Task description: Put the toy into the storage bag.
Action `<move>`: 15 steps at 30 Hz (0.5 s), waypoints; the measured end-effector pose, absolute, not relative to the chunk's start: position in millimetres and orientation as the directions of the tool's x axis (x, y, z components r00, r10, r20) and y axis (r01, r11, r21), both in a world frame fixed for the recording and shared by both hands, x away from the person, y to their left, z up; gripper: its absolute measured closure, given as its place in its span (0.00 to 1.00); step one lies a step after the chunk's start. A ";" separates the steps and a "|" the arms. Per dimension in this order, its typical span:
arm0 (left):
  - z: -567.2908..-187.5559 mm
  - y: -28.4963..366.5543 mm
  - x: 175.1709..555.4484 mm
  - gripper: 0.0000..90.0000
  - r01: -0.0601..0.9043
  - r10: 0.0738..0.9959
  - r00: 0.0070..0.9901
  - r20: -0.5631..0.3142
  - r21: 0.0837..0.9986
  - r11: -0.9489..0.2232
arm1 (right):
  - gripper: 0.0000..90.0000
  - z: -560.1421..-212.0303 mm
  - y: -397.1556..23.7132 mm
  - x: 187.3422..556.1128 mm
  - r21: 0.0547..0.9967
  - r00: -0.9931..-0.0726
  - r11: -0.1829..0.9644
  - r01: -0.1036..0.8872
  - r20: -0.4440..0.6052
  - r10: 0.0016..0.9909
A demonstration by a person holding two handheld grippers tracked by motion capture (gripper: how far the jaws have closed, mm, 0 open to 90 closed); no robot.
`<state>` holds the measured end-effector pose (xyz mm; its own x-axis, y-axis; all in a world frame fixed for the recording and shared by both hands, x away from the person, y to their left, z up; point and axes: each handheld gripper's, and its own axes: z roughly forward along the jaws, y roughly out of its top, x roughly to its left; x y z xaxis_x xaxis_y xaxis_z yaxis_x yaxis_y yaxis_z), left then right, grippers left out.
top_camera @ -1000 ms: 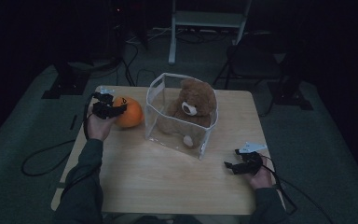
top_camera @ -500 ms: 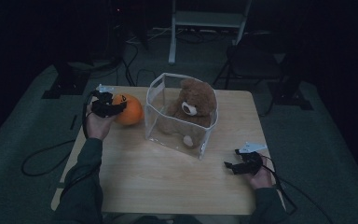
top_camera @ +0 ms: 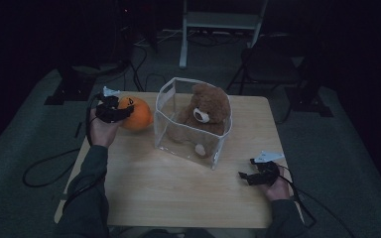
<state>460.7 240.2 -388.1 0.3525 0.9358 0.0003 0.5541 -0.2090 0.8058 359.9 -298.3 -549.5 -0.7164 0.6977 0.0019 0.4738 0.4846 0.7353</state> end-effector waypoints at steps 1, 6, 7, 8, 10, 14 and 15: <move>-388.1 240.2 460.7 0.58 0.554 0.936 0.353 0.000 0.806 -0.209 | 0.21 -549.5 -298.3 359.9 0.735 -0.716 0.485 0.474 0.002 0.698; -382.7 237.9 459.0 0.58 0.537 0.937 0.349 0.006 0.818 -0.206 | 0.21 -549.5 -298.3 359.9 0.735 -0.716 0.485 0.474 0.002 0.698; -380.7 236.8 458.0 0.58 0.532 0.937 0.348 0.012 0.821 -0.208 | 0.21 -549.5 -298.3 359.9 0.735 -0.716 0.485 0.474 0.002 0.698; -379.5 236.3 457.6 0.58 0.529 0.938 0.347 0.015 0.823 -0.208 | 0.21 -549.5 -298.3 359.9 0.735 -0.716 0.485 0.474 0.002 0.698; -377.2 236.0 456.6 0.58 0.521 0.938 0.345 0.019 0.828 -0.208 | 0.21 -549.5 -298.3 359.9 0.735 -0.716 0.485 0.474 0.002 0.698; -372.6 235.7 454.9 0.58 0.509 0.936 0.351 0.017 0.836 -0.205 | 0.21 -549.5 -298.3 359.9 0.735 -0.716 0.485 0.474 0.002 0.698; -371.6 235.5 454.7 0.58 0.505 0.936 0.350 0.019 0.838 -0.206 | 0.21 -549.5 -298.3 359.9 0.735 -0.716 0.485 0.474 0.002 0.698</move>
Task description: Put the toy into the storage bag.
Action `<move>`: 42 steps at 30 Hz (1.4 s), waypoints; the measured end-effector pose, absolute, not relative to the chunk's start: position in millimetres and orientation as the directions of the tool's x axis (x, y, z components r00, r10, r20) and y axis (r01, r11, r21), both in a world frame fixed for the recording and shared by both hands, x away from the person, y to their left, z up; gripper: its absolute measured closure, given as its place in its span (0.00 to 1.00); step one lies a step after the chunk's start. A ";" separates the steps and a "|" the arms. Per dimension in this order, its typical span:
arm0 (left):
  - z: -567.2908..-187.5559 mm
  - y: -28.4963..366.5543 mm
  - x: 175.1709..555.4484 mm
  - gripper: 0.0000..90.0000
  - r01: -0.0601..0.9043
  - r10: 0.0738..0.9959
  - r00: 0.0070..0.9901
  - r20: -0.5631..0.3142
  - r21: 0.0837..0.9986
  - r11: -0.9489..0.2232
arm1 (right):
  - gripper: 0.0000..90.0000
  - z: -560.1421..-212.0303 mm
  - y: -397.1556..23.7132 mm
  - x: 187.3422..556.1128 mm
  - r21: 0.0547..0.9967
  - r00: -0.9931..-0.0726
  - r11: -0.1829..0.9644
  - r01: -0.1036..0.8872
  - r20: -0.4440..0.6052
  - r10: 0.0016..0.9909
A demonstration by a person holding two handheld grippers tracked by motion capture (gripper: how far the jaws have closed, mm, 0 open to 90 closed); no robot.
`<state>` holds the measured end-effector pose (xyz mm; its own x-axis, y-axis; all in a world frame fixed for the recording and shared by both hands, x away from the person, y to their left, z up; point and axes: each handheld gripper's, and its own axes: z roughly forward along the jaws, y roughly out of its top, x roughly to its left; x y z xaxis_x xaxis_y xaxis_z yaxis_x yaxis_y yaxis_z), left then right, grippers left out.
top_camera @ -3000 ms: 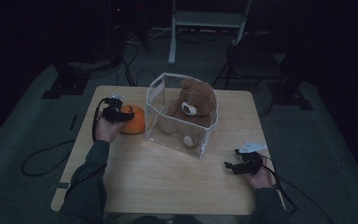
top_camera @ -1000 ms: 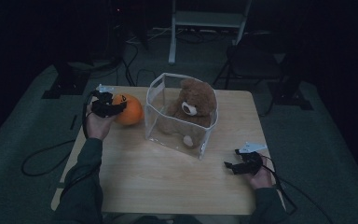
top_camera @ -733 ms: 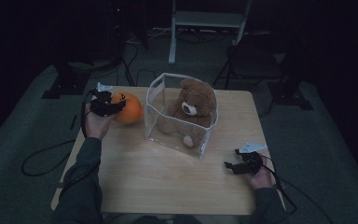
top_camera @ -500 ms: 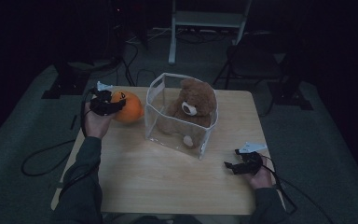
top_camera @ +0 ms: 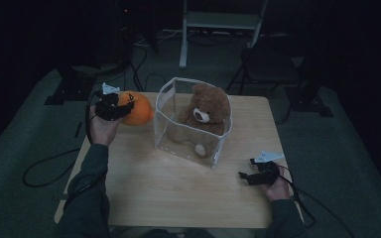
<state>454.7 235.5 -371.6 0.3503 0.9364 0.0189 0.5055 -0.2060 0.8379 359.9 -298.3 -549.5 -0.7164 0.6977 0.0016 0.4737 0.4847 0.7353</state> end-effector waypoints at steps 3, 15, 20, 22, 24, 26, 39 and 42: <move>-368.7 235.0 454.1 0.58 0.500 0.936 0.352 0.021 0.841 -0.207 | 0.21 -549.5 -298.3 359.9 0.735 -0.716 0.485 0.474 0.002 0.698; -358.5 233.7 451.3 0.58 0.475 0.935 0.353 0.025 0.856 -0.202 | 0.21 -549.5 -298.3 359.9 0.735 -0.716 0.485 0.474 0.002 0.698; -354.3 233.6 450.4 0.58 0.468 0.935 0.354 0.028 0.860 -0.203 | 0.21 -549.5 -298.3 360.0 0.735 -0.717 0.485 0.474 0.002 0.698; -353.1 234.0 450.7 0.58 0.468 0.934 0.356 0.028 0.860 -0.204 | 0.21 -549.5 -298.3 359.9 0.735 -0.716 0.485 0.474 0.002 0.698; -352.0 234.1 450.8 0.58 0.466 0.935 0.354 0.028 0.861 -0.202 | 0.21 -549.5 -298.3 359.9 0.735 -0.716 0.485 0.474 0.002 0.698; -350.6 234.2 450.6 0.58 0.463 0.935 0.353 0.030 0.863 -0.202 | 0.21 -549.5 -298.3 359.9 0.735 -0.716 0.485 0.474 0.001 0.698; -337.7 234.0 449.5 0.58 0.439 0.936 0.350 0.036 0.876 -0.198 | 0.21 -549.5 -298.3 359.9 0.735 -0.716 0.485 0.474 0.002 0.698; -335.7 233.9 449.7 0.58 0.435 0.936 0.351 0.040 0.878 -0.201 | 0.21 -549.5 -298.3 359.9 0.735 -0.717 0.485 0.474 0.002 0.697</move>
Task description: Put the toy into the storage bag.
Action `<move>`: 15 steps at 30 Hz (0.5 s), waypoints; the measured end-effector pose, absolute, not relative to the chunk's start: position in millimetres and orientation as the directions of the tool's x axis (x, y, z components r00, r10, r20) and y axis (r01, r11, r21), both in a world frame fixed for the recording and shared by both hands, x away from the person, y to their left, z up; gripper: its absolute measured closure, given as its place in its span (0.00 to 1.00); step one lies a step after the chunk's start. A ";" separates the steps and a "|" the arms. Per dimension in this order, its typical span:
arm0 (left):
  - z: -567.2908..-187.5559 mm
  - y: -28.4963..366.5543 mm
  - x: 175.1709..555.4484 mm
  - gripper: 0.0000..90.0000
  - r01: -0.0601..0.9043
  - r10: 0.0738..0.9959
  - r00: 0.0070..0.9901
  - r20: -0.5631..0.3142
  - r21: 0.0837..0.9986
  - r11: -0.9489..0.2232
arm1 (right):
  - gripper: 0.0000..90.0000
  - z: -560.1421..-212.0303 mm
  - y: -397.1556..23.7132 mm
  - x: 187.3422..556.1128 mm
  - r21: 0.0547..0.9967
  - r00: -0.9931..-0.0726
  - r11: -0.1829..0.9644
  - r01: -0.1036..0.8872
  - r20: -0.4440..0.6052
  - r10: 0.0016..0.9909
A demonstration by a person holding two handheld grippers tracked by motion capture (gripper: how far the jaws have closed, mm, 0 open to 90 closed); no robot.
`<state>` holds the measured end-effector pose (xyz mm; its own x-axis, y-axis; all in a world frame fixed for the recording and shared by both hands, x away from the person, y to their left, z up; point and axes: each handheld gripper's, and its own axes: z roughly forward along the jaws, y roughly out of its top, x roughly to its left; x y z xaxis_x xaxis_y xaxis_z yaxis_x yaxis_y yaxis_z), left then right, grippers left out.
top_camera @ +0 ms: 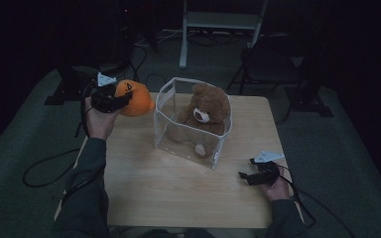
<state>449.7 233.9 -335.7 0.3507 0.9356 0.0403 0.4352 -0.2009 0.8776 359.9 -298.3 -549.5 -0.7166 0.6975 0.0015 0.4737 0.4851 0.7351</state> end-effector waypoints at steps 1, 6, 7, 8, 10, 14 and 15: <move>-333.6 233.5 449.7 0.58 0.432 0.935 0.352 0.042 0.879 -0.202 | 0.21 -549.5 -298.3 359.9 0.735 -0.716 0.485 0.474 0.002 0.698; -330.2 232.7 449.1 0.58 0.426 0.935 0.352 0.043 0.882 -0.201 | 0.21 -549.5 -298.3 359.9 0.735 -0.717 0.485 0.474 0.002 0.698; -329.1 232.5 449.0 0.58 0.423 0.935 0.352 0.045 0.883 -0.201 | 0.21 -549.5 -298.3 360.0 0.735 -0.717 0.485 0.474 0.001 0.698; -328.5 232.3 449.0 0.58 0.422 0.935 0.351 0.046 0.884 -0.202 | 0.21 -549.5 -298.3 359.9 0.735 -0.717 0.485 0.474 0.002 0.697; -327.0 232.3 449.2 0.58 0.421 0.935 0.352 0.048 0.884 -0.203 | 0.21 -549.5 -298.3 359.9 0.735 -0.716 0.485 0.474 0.002 0.698; -323.7 231.5 448.6 0.58 0.409 0.933 0.358 0.040 0.891 -0.196 | 0.21 -549.5 -298.3 359.9 0.735 -0.717 0.485 0.474 0.002 0.698; -322.8 231.1 448.4 0.58 0.407 0.932 0.359 0.043 0.892 -0.198 | 0.21 -549.5 -298.3 359.9 0.735 -0.716 0.485 0.474 0.002 0.698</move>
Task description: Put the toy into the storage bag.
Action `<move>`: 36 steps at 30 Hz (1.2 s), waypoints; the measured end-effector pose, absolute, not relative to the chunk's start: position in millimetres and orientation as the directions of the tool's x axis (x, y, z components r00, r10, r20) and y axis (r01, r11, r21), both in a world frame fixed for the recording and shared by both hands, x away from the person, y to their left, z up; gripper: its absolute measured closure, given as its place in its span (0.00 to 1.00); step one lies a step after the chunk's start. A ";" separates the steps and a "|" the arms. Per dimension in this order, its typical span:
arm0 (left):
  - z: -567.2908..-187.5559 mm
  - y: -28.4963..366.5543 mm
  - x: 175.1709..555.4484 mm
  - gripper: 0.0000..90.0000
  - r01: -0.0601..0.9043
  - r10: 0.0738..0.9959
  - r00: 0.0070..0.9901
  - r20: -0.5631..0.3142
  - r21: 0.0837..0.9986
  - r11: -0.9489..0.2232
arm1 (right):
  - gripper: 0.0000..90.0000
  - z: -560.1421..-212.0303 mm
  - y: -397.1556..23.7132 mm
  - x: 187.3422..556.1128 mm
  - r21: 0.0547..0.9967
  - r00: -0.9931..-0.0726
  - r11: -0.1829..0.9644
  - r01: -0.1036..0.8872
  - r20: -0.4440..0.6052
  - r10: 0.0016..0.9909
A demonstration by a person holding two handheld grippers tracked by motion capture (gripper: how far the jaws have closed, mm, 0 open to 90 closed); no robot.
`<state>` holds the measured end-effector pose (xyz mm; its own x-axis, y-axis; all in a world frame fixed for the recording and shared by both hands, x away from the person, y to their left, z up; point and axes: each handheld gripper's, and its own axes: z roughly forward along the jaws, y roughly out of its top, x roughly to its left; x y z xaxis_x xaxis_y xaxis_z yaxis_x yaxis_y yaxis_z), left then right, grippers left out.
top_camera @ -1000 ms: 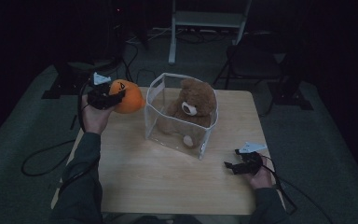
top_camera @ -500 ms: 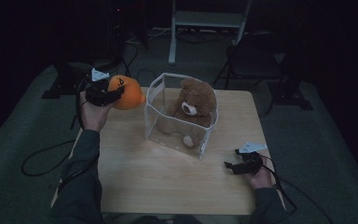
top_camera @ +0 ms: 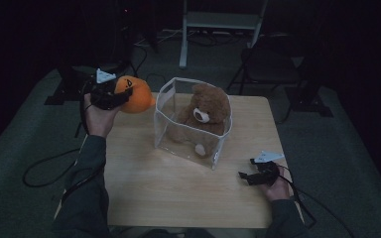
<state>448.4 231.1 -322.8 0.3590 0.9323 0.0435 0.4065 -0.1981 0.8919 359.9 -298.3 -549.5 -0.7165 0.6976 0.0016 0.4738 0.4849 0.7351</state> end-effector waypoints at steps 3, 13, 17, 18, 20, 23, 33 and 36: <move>-320.4 230.0 448.2 0.58 0.403 0.933 0.358 0.047 0.893 -0.200 | 0.21 -549.5 -298.3 359.9 0.735 -0.717 0.485 0.474 0.002 0.698; -313.4 230.2 447.2 0.58 0.388 0.934 0.355 0.048 0.901 -0.194 | 0.21 -549.5 -298.3 359.9 0.735 -0.717 0.485 0.474 0.002 0.698; -310.1 230.0 446.5 0.58 0.381 0.934 0.354 0.051 0.904 -0.194 | 0.21 -549.5 -298.3 359.9 0.735 -0.716 0.485 0.474 0.002 0.698; -309.4 229.9 446.4 0.58 0.380 0.934 0.354 0.049 0.905 -0.192 | 0.21 -549.5 -298.3 359.9 0.735 -0.716 0.485 0.474 0.002 0.698; -307.6 229.5 446.3 0.58 0.377 0.933 0.356 0.049 0.906 -0.192 | 0.21 -549.5 -298.3 359.9 0.735 -0.716 0.485 0.474 0.002 0.698; -304.9 227.6 446.6 0.58 0.371 0.932 0.359 0.052 0.908 -0.193 | 0.21 -549.5 -298.3 359.9 0.735 -0.716 0.485 0.474 0.002 0.698; -297.4 219.3 447.5 0.58 0.357 0.925 0.377 0.054 0.913 -0.198 | 0.21 -549.5 -298.3 360.0 0.735 -0.717 0.485 0.474 0.002 0.697; -295.4 217.3 447.2 0.58 0.349 0.921 0.387 0.047 0.917 -0.193 | 0.21 -549.5 -298.3 360.0 0.735 -0.717 0.485 0.473 0.001 0.697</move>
<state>447.2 217.3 -295.4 0.3872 0.9208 0.0466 0.3486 -0.1930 0.9172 360.0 -298.3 -549.5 -0.7168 0.6973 0.0015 0.4735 0.4851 0.7352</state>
